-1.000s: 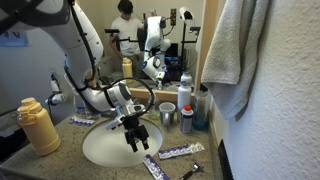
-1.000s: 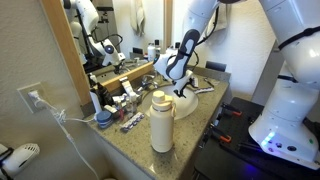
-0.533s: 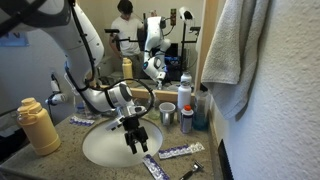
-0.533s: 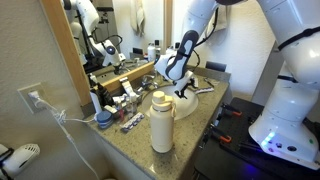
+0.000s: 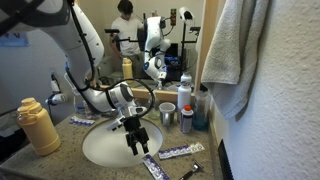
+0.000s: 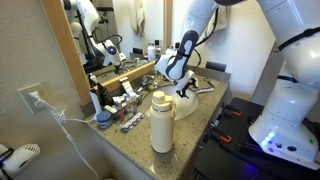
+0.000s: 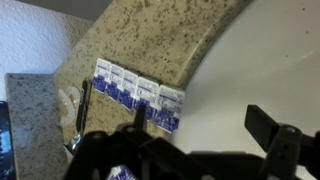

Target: Move the object from the right edge of the sink to the left edge

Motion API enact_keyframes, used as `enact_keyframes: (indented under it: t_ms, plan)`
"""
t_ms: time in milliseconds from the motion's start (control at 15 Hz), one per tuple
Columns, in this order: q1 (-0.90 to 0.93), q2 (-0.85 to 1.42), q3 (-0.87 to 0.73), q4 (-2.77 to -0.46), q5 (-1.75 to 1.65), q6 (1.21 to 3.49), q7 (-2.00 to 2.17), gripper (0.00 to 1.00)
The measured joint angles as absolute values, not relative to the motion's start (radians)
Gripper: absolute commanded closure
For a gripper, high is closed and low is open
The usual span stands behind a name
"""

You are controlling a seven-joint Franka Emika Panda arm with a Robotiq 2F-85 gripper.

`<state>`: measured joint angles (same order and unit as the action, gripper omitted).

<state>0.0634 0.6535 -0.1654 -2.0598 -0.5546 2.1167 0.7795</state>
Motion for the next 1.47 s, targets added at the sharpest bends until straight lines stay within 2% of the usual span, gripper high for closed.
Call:
enact_keyframes:
  t_ms: [333,400,467,1067,1200,1467]
  plan:
    - [0.063,0.654,-0.180,-2.062,-0.554,2.099,0.779,0.00]
    - [0.063,0.655,-0.182,-2.062,-0.554,2.096,0.779,0.09]
    - [0.063,0.655,-0.183,-2.063,-0.554,2.095,0.779,0.26]
    - [0.063,0.665,-0.185,-2.063,-0.554,2.091,0.780,0.95]
    - [0.065,0.665,-0.185,-2.061,-0.554,2.082,0.780,1.00]
    - [0.074,0.658,-0.188,-2.060,-0.554,2.056,0.789,0.99]
